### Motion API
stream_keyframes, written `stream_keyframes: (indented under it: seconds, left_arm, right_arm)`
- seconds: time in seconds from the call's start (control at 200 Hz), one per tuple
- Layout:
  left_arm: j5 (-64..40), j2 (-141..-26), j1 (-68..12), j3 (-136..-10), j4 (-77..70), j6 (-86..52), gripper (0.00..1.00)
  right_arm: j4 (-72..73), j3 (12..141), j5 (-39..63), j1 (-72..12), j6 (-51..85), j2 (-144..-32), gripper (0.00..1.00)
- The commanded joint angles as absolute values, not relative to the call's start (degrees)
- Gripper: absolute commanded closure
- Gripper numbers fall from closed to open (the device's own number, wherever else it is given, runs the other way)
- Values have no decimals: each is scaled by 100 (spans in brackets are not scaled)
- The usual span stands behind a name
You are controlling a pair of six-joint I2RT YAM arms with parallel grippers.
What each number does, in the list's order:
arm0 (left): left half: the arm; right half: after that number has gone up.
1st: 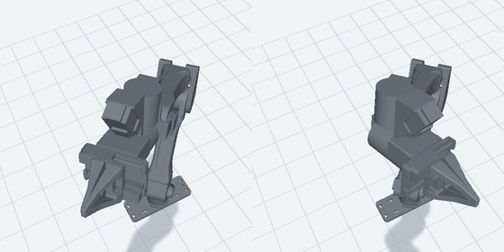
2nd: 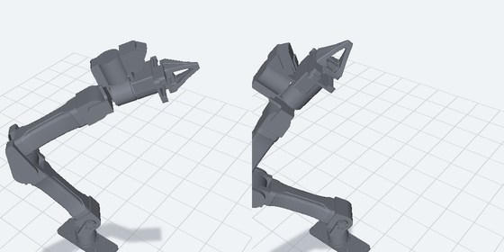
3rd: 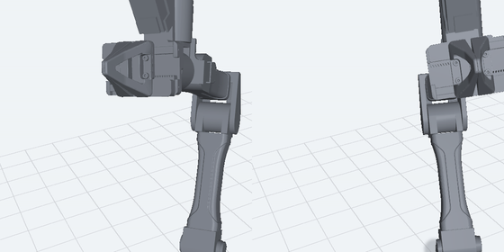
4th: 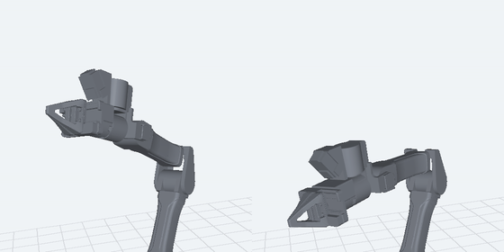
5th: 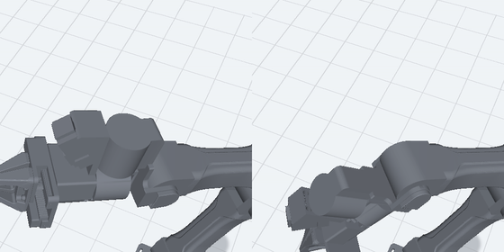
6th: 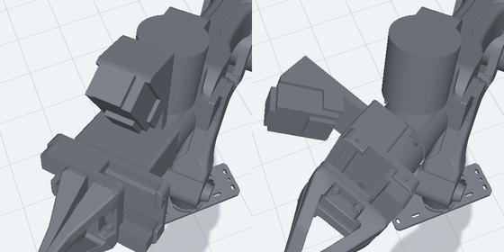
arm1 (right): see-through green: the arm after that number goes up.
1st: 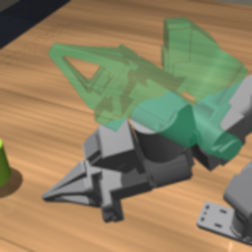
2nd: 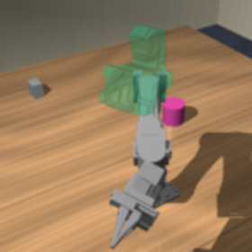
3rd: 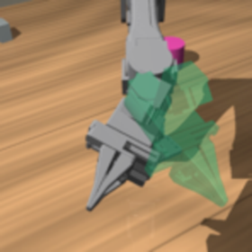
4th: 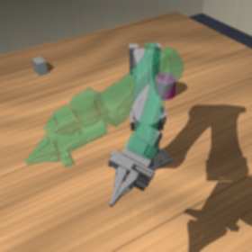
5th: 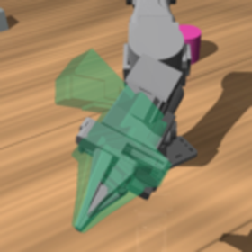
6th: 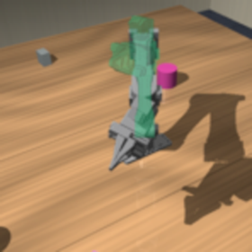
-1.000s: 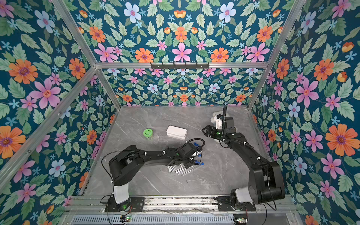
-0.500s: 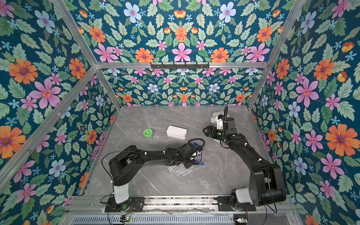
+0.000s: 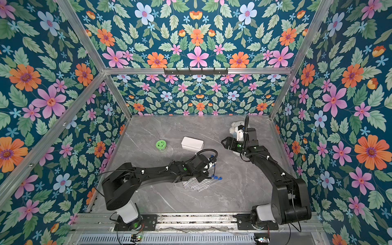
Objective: Remove stoppers from test tubes
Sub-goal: Pick up the test tube at the center of the board.
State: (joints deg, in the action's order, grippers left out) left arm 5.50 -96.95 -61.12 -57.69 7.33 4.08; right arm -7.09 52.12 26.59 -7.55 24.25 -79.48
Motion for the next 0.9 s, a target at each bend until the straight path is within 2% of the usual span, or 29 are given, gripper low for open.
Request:
stream_keyframes:
  seconds: [0.0,0.19,0.425,0.665,0.895]
  left_arm:
    - [742,-9353,-6049,-5494,714,475,87]
    - [733,-8620,-5754,-4897,555,390,88]
    - [468,-7766,-5304,-4333,255,330,90]
    - [587,-7507,-5221,-4133,234,378,90]
    - [637,-7506,-5126,-4020,56,412,91]
  right_arm:
    - [-567,5251,2768,-756,2464,-8004,13]
    - [-402,5380,3336,-855,2399,-8234,14]
    - [-454,5750,3824,-1379,2077,-8660,16]
    - [-619,6207,4719,-1783,1902,-9323,17]
    - [-839,6509,5289,-1990,1771,-9861,25]
